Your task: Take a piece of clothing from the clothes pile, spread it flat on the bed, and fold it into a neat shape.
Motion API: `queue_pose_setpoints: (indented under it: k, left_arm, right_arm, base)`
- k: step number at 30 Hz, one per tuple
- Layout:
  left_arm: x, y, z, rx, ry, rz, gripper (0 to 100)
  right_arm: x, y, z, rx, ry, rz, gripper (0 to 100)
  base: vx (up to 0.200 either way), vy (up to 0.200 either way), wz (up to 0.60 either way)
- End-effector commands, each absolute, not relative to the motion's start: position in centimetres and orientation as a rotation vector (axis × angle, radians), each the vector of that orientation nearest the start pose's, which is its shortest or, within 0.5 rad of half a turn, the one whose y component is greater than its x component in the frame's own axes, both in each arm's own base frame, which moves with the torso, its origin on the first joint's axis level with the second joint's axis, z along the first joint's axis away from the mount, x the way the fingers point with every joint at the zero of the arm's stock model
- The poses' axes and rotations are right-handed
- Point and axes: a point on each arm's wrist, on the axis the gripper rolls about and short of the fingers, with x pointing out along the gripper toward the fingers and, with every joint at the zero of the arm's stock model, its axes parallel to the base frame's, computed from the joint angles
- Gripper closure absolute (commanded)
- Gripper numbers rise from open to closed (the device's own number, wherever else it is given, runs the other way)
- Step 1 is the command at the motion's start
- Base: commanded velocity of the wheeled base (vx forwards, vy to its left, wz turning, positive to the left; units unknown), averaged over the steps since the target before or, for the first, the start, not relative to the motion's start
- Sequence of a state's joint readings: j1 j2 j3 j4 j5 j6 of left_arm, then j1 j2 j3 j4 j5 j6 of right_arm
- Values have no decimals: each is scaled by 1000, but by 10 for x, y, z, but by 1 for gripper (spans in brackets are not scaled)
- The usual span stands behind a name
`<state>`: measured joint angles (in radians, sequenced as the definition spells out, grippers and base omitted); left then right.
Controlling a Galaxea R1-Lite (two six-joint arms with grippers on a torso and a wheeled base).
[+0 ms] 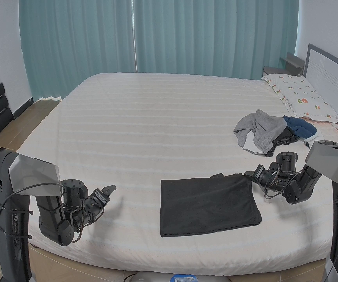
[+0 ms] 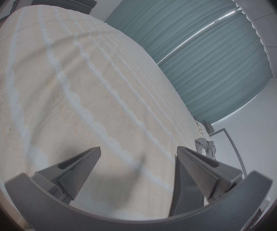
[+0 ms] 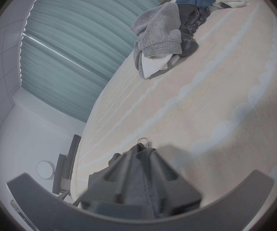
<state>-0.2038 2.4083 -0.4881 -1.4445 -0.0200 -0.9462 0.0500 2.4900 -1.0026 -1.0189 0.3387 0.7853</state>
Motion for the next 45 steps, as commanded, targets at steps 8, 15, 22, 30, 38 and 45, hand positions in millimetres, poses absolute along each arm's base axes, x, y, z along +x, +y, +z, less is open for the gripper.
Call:
queue_pose_setpoints:
  k: [8,15,22,30,38,45]
  left_arm:
    - [318,-66,-37,-880,542,22,0]
    - [319,-66,-36,-882,540,23,0]
    - [319,-66,-36,-882,540,23,0]
    - [319,-66,-36,-882,540,23,0]
    - [318,-66,-36,-880,540,21,0]
    - [319,-67,-34,-886,533,17,0]
  right_arm:
    - [418,24,-32,892,603,157,0]
    - [417,22,-26,980,585,143,0]
    - [413,22,-26,997,542,167,0]
    - [413,22,-27,998,545,165,0]
    - [413,22,-28,998,545,165,0]
    - [413,22,-27,997,544,166,0]
  base:
    - [0,0,0]
    - [0,0,0]
    - [-171,0,0]
    - [-75,0,0]
    - [0,0,0]
    - [0,-57,0]
